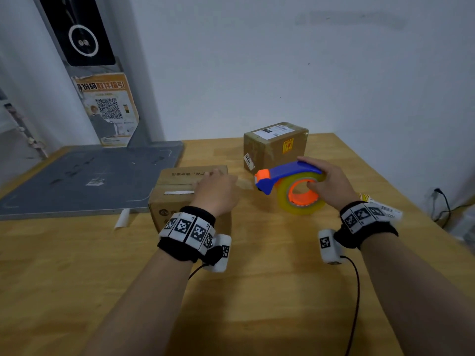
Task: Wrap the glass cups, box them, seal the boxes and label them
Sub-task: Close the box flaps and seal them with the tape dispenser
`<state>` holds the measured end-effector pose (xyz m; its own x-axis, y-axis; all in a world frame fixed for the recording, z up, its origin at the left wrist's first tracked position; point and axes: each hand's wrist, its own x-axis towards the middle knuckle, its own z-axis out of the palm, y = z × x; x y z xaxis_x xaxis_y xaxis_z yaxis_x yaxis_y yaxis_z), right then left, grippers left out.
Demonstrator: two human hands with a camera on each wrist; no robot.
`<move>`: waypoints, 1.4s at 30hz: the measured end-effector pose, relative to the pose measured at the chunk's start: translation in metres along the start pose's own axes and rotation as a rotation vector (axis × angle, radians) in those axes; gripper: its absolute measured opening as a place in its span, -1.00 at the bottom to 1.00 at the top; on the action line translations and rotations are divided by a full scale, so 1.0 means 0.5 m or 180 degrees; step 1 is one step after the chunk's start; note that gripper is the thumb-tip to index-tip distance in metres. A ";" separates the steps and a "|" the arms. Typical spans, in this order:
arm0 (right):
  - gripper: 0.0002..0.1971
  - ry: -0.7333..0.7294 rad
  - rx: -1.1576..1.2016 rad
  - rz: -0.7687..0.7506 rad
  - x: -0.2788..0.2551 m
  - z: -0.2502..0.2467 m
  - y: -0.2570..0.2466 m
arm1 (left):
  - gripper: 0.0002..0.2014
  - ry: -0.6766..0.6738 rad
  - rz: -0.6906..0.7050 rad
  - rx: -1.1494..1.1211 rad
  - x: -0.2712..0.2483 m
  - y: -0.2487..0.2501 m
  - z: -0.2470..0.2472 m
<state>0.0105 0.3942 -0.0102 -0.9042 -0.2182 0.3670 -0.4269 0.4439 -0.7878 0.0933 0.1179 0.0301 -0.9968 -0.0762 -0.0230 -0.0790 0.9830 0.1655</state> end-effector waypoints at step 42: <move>-0.32 -0.0291 -0.0492 0.2446 0.034 0.119 -0.003 | -0.08 0.0530 0.0121 -0.1562 -0.054 -0.017 -0.021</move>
<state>-0.0038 0.3381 -0.0324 -0.9450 0.1310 -0.2997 0.3147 0.6136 -0.7242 0.1208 0.1100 0.0399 -0.9840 -0.1068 0.1426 0.0017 0.7948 0.6068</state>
